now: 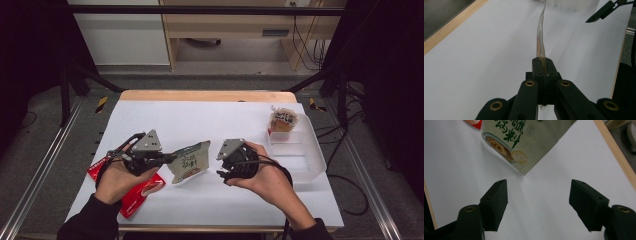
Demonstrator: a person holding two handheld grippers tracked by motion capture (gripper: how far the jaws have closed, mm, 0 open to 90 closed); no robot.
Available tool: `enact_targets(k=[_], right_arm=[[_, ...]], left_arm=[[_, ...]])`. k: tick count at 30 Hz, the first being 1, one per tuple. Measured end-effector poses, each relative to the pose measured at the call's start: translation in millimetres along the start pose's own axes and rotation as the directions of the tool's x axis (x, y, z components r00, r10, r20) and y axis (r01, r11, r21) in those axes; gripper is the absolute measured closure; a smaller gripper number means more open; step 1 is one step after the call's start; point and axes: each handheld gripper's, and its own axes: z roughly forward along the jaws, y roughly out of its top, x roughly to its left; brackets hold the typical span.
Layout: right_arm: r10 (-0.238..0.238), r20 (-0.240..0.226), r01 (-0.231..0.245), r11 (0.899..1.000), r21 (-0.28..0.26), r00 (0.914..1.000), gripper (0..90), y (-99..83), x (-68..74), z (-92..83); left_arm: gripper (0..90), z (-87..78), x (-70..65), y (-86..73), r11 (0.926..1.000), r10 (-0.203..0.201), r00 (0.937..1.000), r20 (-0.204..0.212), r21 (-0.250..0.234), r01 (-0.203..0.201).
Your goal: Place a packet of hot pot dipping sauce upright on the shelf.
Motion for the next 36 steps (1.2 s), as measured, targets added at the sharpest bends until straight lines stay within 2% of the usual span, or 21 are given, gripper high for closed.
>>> enact_targets(k=[7,15,17,18,19,22,25,29,31,32,36], right_arm=[[-0.083,-0.017,0.083,0.996,0.019,0.9964,36.4,25.1,-8.7,-1.3],[-0.156,-0.06,0.159,0.986,0.043,0.986,57.9,40.2,-0.2,7.8],[-0.161,-0.063,0.164,0.986,0.041,0.9849,64.4,42.0,0.4,9.8],[-0.169,-0.065,0.172,0.984,0.041,0.9835,72.0,43.0,0.8,11.0],[-0.181,-0.06,0.184,0.982,0.041,0.9816,75.4,43.6,0.8,11.4],[-0.182,-0.055,0.184,0.983,0.03,0.9818,87.0,45.9,0.6,10.5],[-0.169,-0.045,0.171,0.985,0.022,0.9845,89.3,47.2,1.5,7.7],[-0.189,-0.033,0.19,0.981,0.026,0.9814,90.0,51.1,1.2,3.1],[-0.195,-0.026,0.196,0.98,0.033,0.9804,90.0,53.2,-0.7,0.3],[-0.193,-0.024,0.194,0.98,0.033,0.9809,90.0,54.1,-2.0,-1.4],[-0.197,-0.007,0.197,0.979,0.054,0.9804,90.0,54.9,-9.0,-6.6]], left_arm=[[90.0,2.2,-4.2,5.7,0.9996,0.026,0.9996,0.011,0.012,-0.026],[90.0,5.2,-10.0,11.4,0.9989,0.045,0.9986,0.026,0.012,-0.046],[90.0,5.5,-10.3,12.2,0.999,0.044,0.9987,0.026,0.007,-0.044],[90.0,5.5,-10.1,12.4,0.999,0.044,0.9987,0.028,0.007,-0.044],[90.0,5.6,-9.8,12.4,0.9991,0.042,0.9988,0.026,0.006,-0.042],[90.0,5.6,-8.4,11.6,0.9996,0.03,0.9992,0.027,-0.001,-0.03],[90.0,4.8,-6.3,10.8,0.9998,0.015,0.9996,0.023,-0.016,-0.014],[89.6,4.5,-4.6,10.0,0.999,-0.004,0.9999,0.012,-0.045,0.005],[83.2,4.0,-4.5,9.2,0.9976,-0.013,0.9999,-0.001,-0.069,0.013],[77.8,3.4,-4.9,8.1,0.9949,-0.025,0.9996,-0.013,-0.098,0.024],[49.1,1.0,-3.8,2.4,0.9864,-0.053,0.9979,-0.036,-0.158,0.047]])
